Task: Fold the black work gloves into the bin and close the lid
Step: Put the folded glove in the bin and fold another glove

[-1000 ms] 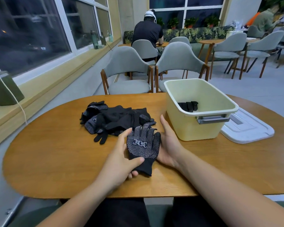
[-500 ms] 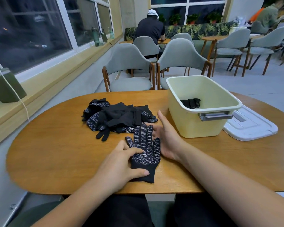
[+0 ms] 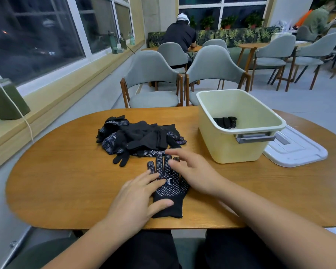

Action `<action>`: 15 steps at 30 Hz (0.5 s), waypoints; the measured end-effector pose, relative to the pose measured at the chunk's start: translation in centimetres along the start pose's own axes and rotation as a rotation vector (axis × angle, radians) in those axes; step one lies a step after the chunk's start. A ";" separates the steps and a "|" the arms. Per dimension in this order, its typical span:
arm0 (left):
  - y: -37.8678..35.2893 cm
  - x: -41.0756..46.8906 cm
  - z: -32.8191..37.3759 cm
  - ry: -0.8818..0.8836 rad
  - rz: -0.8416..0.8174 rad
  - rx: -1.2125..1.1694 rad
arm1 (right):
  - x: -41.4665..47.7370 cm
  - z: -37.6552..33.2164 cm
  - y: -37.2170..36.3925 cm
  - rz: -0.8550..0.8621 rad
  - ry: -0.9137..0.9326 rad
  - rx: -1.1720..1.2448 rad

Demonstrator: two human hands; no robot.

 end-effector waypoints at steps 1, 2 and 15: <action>-0.2 -0.1 -0.1 -0.004 0.020 0.001 | -0.4 0.1 -0.3 -0.028 0.051 -0.095; -0.3 -0.1 -0.2 -0.005 0.037 -0.003 | -0.8 0.2 -0.6 -0.047 0.110 -0.180; 0.2 -0.6 -1.6 0.003 -0.091 -0.018 | -3.8 0.9 -1.5 -0.242 0.189 -0.605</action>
Point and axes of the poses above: each hand's wrist, its own x-axis towards the middle knuckle, its own y-axis out of the back of the hand, z = x × y, the point moved 3 cm from there along x, towards the middle knuckle, and after that the axes turned 3 degrees about -y, right-handed, at the moved point
